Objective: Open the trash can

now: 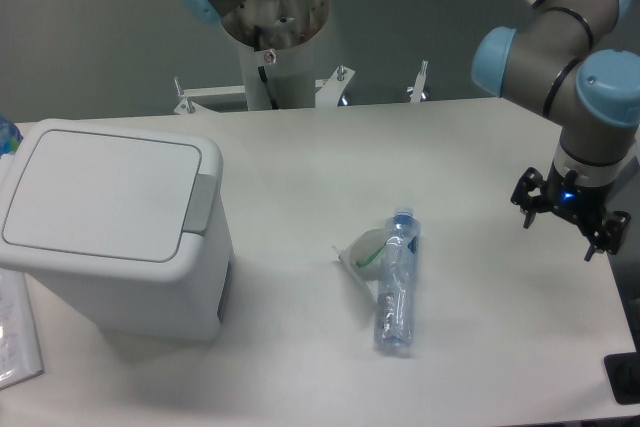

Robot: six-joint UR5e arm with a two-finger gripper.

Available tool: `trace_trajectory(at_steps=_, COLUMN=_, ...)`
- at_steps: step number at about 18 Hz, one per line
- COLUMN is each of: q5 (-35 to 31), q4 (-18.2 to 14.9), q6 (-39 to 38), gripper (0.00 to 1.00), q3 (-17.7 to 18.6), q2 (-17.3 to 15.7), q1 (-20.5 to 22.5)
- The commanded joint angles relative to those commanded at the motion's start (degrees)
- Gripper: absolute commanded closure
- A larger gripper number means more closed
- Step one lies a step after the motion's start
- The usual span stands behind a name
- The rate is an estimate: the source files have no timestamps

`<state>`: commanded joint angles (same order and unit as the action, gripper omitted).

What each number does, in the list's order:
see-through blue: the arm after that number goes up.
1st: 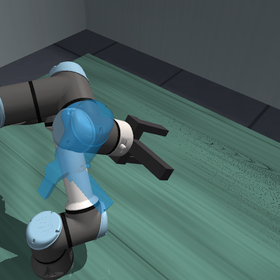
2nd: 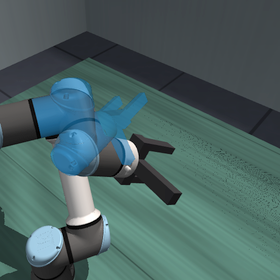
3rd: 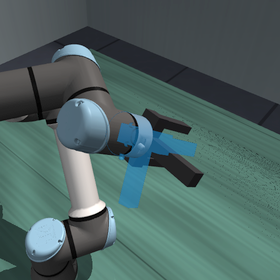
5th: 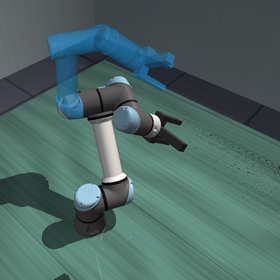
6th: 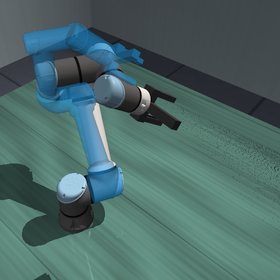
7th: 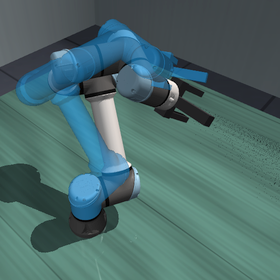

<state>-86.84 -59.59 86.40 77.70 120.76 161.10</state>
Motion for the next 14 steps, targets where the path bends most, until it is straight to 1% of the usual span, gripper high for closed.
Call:
trace_trajectory(at_steps=6, q5=0.4, q4=-0.1, q6=-0.1, gripper=0.00, q3=0.4, q2=-0.6, q1=-0.2)
trace_trajectory(at_steps=8, q5=2.4, q4=-0.2, q6=-0.1, gripper=0.00, q3=1.0, q2=-0.9, q1=-0.2)
trace_trajectory(at_steps=10, q5=3.6, q4=-0.2, q6=-0.4, gripper=0.00, q3=1.8, q2=-1.9, q1=-0.3)
trace_trajectory(at_steps=14, q5=4.7, q4=-0.4, q6=-5.8, gripper=0.00, q3=2.0, q2=-2.6, q1=-1.6)
